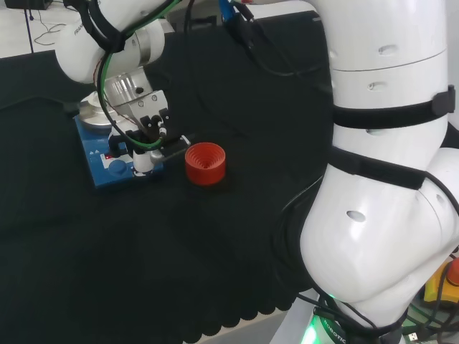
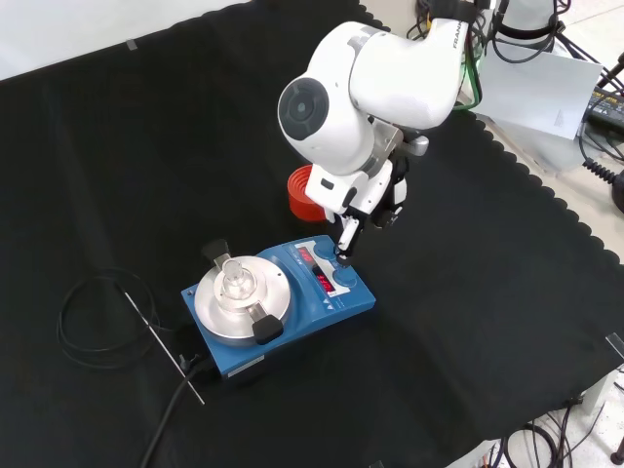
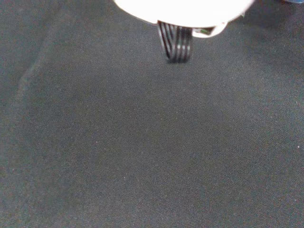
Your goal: Turn on the heater.
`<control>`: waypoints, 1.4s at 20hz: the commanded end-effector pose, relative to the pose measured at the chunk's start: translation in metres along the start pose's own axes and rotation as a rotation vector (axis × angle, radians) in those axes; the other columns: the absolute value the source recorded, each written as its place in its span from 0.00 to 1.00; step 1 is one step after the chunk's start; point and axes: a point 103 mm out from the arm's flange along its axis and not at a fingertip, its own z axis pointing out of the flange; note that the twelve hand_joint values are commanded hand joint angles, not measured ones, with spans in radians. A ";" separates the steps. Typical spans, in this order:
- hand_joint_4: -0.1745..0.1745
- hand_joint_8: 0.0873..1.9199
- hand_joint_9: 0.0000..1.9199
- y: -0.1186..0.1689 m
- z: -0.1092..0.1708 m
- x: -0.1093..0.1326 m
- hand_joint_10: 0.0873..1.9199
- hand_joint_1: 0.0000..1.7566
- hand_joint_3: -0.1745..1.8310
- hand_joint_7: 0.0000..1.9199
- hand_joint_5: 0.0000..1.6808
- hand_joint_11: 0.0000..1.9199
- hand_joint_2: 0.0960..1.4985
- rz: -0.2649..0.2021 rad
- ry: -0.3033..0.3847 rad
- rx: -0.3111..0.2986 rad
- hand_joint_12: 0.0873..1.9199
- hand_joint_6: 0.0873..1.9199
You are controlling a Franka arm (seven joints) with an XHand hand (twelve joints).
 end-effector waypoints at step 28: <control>0.40 0.87 0.75 0.011 0.010 -0.002 0.77 0.80 0.60 0.73 0.15 0.53 0.44 -0.003 -0.020 0.035 0.68 0.28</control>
